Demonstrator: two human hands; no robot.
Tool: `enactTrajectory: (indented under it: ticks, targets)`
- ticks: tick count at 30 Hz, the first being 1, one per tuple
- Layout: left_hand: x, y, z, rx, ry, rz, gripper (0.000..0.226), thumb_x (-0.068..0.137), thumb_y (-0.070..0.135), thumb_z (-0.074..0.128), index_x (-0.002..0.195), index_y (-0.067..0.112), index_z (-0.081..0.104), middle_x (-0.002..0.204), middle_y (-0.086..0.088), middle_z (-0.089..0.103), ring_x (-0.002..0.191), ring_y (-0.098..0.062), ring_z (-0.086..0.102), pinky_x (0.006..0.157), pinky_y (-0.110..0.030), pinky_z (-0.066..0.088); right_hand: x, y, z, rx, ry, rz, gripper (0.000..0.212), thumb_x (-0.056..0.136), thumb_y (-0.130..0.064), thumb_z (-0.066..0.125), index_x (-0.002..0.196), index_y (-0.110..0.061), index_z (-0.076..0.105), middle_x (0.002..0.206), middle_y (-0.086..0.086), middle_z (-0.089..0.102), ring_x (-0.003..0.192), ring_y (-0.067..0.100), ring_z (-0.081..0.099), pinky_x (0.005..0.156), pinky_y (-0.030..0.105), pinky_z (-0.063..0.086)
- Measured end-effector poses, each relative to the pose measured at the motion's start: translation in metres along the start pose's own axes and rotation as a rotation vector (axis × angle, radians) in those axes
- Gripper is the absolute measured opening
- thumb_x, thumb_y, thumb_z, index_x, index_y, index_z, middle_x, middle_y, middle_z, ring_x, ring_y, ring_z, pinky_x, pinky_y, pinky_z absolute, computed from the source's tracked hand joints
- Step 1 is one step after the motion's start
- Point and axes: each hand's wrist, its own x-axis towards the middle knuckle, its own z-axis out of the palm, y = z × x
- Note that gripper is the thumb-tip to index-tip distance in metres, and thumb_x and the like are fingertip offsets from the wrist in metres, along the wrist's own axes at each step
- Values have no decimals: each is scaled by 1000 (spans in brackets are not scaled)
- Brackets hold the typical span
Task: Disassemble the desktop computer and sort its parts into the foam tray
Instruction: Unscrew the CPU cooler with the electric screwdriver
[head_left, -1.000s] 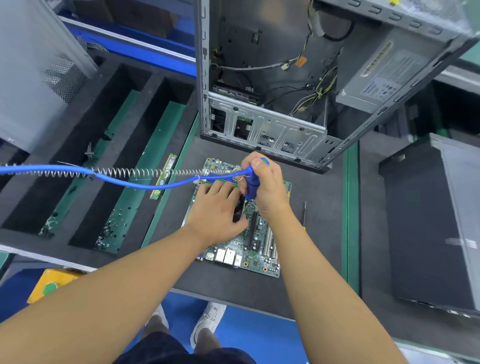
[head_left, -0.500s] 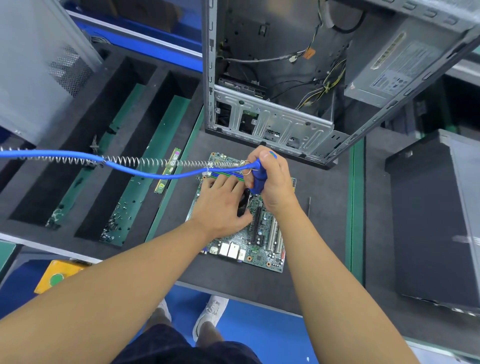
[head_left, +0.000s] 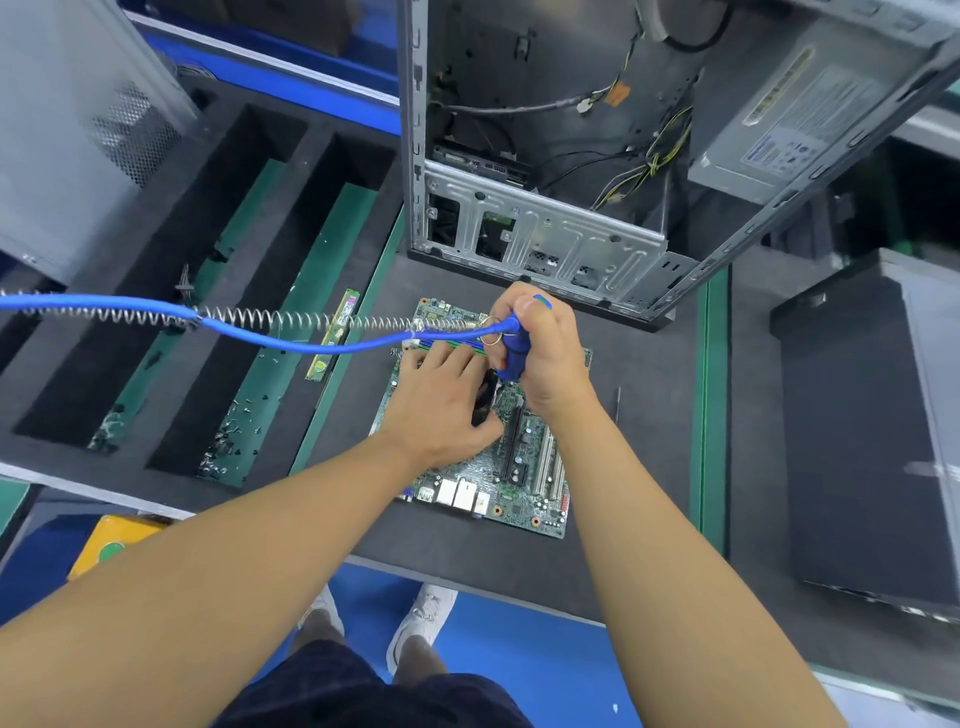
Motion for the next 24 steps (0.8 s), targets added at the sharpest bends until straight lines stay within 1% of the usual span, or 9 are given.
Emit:
enactTrajectory:
  ticks: [3, 4, 7, 10, 13, 17, 19, 22, 24]
  targets:
    - [0, 0, 0, -7, -1, -3, 34, 72, 50, 49, 91, 22, 53, 91, 8, 53, 91, -21, 46, 84, -41, 38, -2, 2, 0, 11, 8, -12, 35, 81, -37, 47, 72, -4, 48, 52, 31, 33, 47, 22, 34, 51, 38, 27]
    - [0, 0, 0, -8, -4, -2, 35, 73, 50, 49, 92, 21, 53, 92, 8, 53, 91, -21, 46, 84, -41, 38, -2, 3, 1, 0, 5, -12, 36, 82, -38, 47, 73, -3, 48, 52, 33, 33, 48, 22, 34, 51, 40, 26]
    - [1, 0, 1, -8, -9, 1, 35, 73, 50, 48, 92, 21, 53, 94, 7, 53, 92, -21, 46, 85, -42, 38, -2, 4, 3, -28, -3, -7, 38, 85, -38, 49, 72, -1, 48, 58, 34, 29, 48, 21, 37, 51, 34, 26]
    - [1, 0, 2, 13, -8, 3, 36, 73, 51, 47, 94, 22, 53, 94, 7, 54, 92, -22, 46, 84, -42, 38, -2, 4, 2, 5, 14, 1, 32, 85, -40, 50, 70, -12, 52, 57, 31, 28, 47, 21, 36, 51, 34, 23]
    - [1, 1, 3, 39, -10, 7, 38, 74, 51, 46, 97, 22, 53, 93, 7, 54, 90, -22, 46, 83, -42, 38, -1, 7, 0, 53, 28, -6, 36, 84, -43, 51, 74, -9, 51, 55, 29, 32, 45, 20, 36, 51, 30, 27]
    - [0, 0, 4, 46, 15, 6, 35, 73, 50, 49, 93, 22, 53, 90, 8, 52, 87, -21, 44, 81, -41, 38, 1, 13, -3, 105, 37, -12, 32, 85, -44, 51, 73, -15, 56, 51, 10, 44, 45, 20, 36, 51, 25, 32]
    - [0, 0, 5, 45, 27, 7, 35, 72, 50, 49, 92, 21, 53, 89, 7, 52, 87, -22, 45, 81, -41, 38, 1, 17, -4, 116, 26, -27, 30, 86, -43, 50, 72, -18, 57, 50, 5, 47, 45, 20, 36, 52, 26, 32]
    - [0, 0, 5, 38, 32, 10, 34, 72, 49, 50, 91, 21, 52, 89, 6, 52, 86, -23, 46, 80, -42, 38, 1, 16, -6, 133, 28, -38, 28, 84, -39, 52, 69, -16, 55, 52, 12, 43, 45, 20, 35, 51, 29, 29]
    - [1, 0, 5, 36, 35, 10, 34, 71, 49, 50, 89, 21, 51, 88, 6, 52, 86, -23, 46, 79, -42, 38, 2, 15, -7, 136, 35, -26, 28, 81, -37, 52, 67, -13, 53, 57, 14, 39, 45, 20, 35, 51, 35, 26]
